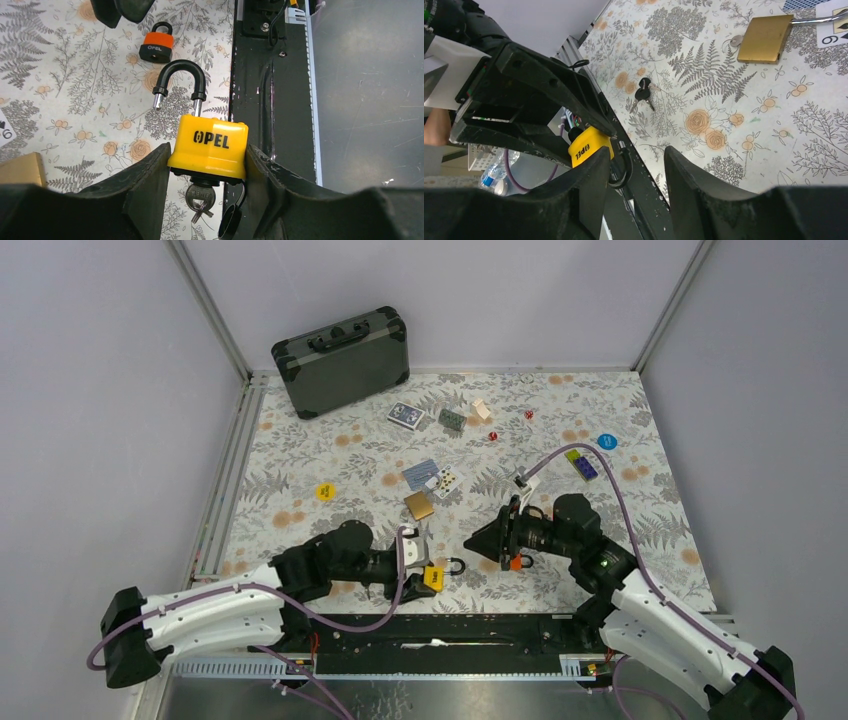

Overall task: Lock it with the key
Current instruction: Pick up the lock from the center of the board.

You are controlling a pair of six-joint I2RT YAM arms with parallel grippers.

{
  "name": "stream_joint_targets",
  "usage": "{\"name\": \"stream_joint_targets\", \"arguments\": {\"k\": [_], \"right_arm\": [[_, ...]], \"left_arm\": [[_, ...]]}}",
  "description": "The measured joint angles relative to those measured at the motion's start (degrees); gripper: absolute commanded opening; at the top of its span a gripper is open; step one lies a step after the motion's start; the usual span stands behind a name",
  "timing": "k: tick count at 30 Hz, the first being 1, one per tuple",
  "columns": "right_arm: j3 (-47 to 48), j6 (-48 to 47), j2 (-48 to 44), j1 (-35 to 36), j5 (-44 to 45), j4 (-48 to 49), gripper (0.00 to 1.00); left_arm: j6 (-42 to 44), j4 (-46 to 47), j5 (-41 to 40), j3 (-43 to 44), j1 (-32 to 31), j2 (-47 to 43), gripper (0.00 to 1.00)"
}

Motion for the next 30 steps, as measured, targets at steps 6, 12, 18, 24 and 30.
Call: {"name": "stream_joint_targets", "arguments": {"k": [6,12,18,24,30], "right_arm": [[-1.2,0.4,0.7,0.4,-0.6,0.2,0.30],[-1.4,0.4,6.1,4.4,1.8,0.9,0.26],[-2.1,0.4,11.0,9.6,5.1,2.7,0.24],[-2.1,0.4,14.4,10.9,7.0,3.0,0.23],[-2.1,0.4,15.5,11.0,7.1,3.0,0.23]], "left_arm": [[-0.6,0.5,0.0,-0.1,-0.3,2.0,0.00],[-0.8,1.4,-0.2,-0.1,-0.5,4.4,0.00],[-0.7,1.8,-0.4,-0.1,-0.6,6.5,0.00],[-0.6,1.8,-1.0,-0.1,-0.6,6.7,0.00],[0.2,1.8,-2.0,-0.1,-0.8,6.7,0.00]]}}
